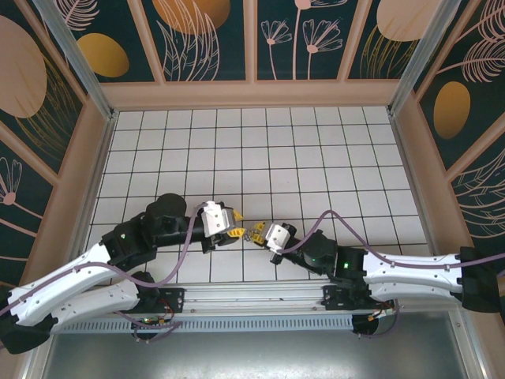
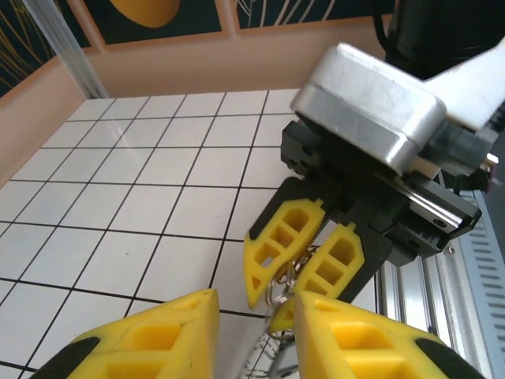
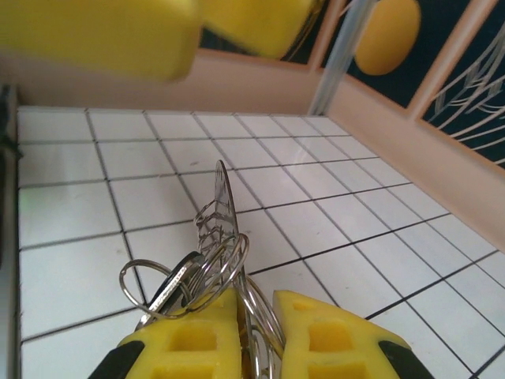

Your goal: Put the keys on the keyring

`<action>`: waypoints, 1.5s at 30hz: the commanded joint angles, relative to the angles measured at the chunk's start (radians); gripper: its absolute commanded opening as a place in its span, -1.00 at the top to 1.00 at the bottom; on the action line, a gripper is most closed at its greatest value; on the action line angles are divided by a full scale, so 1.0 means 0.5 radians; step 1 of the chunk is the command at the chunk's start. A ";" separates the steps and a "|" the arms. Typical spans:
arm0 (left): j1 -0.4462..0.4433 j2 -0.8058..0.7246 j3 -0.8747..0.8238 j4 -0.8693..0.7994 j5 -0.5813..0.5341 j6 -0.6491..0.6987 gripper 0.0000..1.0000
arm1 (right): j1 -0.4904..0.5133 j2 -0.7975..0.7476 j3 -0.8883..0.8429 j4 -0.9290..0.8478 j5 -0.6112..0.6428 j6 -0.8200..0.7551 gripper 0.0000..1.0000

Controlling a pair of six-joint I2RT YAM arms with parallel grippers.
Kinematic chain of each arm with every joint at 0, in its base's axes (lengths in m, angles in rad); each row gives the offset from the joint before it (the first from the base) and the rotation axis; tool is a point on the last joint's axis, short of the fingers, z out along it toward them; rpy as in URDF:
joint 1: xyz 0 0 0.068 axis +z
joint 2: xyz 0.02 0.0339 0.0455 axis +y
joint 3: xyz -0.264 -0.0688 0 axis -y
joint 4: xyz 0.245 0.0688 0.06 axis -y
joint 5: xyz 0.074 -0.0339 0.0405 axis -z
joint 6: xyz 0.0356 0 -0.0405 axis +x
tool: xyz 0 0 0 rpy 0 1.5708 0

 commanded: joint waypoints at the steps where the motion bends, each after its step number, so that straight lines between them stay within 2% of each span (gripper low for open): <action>1: -0.009 0.056 0.105 -0.219 0.079 0.110 0.39 | 0.014 -0.039 0.087 -0.112 -0.211 -0.109 1.00; 8: -0.009 0.148 0.208 -0.431 0.187 0.202 0.40 | -0.021 -0.073 0.177 -0.351 -0.389 -0.096 1.00; 12: -0.010 0.180 0.217 -0.444 0.263 0.194 0.41 | -0.063 -0.094 0.195 -0.398 -0.485 -0.082 1.00; 34: -0.009 0.386 0.158 -0.408 0.328 0.266 0.37 | -0.169 -0.072 0.248 -0.467 -0.621 -0.113 1.00; 45: -0.008 0.431 0.141 -0.431 0.355 0.291 0.43 | -0.213 -0.040 0.263 -0.460 -0.670 -0.113 1.00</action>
